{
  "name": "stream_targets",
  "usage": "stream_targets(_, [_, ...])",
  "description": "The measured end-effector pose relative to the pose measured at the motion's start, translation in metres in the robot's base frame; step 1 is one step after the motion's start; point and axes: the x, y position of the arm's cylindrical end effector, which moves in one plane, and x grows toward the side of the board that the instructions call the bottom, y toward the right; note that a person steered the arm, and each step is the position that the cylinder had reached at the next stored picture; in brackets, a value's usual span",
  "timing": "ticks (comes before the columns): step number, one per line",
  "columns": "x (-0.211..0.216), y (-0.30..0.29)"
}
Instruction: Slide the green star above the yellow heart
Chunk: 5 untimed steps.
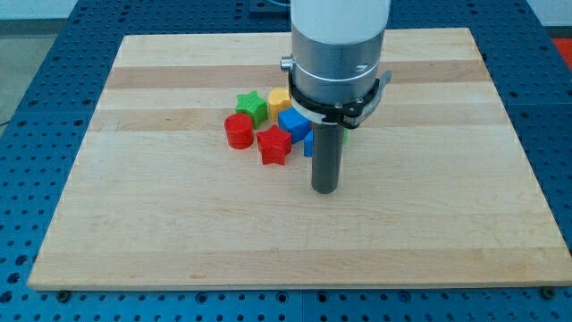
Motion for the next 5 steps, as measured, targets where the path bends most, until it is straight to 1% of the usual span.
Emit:
stream_targets(2, [-0.005, -0.002])
stream_targets(3, [-0.005, -0.082])
stream_targets(4, [-0.029, -0.173])
stream_targets(5, [-0.072, -0.197])
